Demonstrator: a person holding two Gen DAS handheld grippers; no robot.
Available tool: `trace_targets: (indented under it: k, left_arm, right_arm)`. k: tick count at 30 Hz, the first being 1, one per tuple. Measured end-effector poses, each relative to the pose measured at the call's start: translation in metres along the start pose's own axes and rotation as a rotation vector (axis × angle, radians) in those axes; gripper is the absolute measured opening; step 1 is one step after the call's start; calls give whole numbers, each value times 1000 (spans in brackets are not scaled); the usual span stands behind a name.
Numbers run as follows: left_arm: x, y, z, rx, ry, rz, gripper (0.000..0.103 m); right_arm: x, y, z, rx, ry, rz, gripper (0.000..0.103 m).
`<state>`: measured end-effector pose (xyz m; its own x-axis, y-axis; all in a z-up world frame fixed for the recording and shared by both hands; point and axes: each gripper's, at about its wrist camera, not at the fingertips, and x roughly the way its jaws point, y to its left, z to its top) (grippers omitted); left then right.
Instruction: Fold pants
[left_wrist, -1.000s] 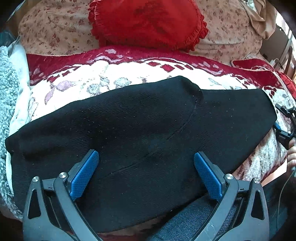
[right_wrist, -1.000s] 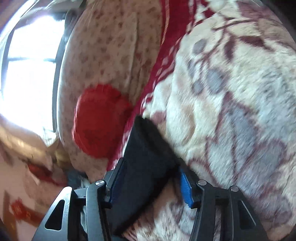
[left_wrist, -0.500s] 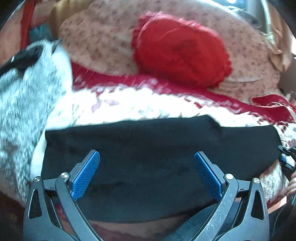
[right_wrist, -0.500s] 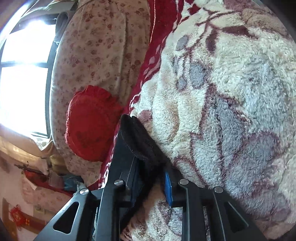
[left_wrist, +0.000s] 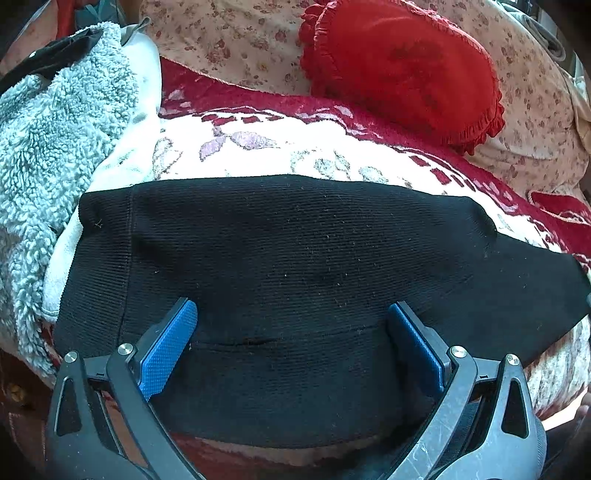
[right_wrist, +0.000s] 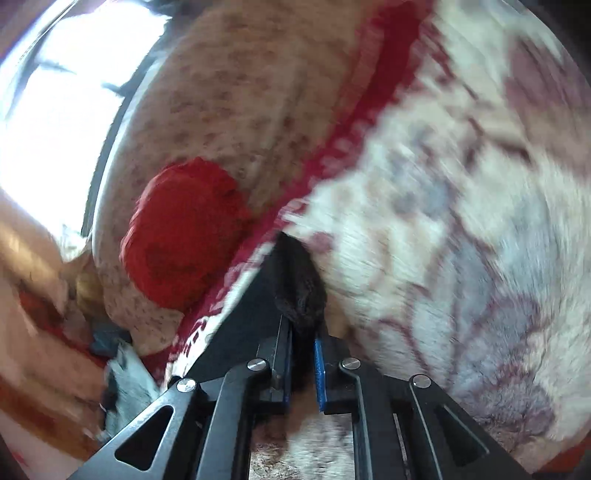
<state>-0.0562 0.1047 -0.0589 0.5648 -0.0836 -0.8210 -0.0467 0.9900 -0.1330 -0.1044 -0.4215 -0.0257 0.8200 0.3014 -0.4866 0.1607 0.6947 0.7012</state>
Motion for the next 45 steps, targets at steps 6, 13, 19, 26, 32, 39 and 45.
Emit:
trace_targets:
  k: [6,13,19,26,32,39,45]
  left_arm:
    - [2,-2,1,8,-7,9,103]
    - [3,-1,0,9,-10,4,103]
    - [4,-2,1,12,-11,4,103]
    - [0,-1,4,14,-14,-1,102]
    - [-56,2,24,-11,-216,-158,102]
    - [-75,-94,35,483,-250,-468,75]
    - [-1,-114,45,518,-27,-285,16]
  right_arm:
    - [22,83,-23,-237,103,299,8]
    - [73,177,-83,-476,332,491,8]
    - [128,199,-129,-588,523,376,8]
    - [153,192,-138,-564,611,326,22]
    - [107,196,-115,-536,537,501,27]
    - [60,135,-63,-569,200,95,26]
    - [59,145,-67,-658,145,46,18]
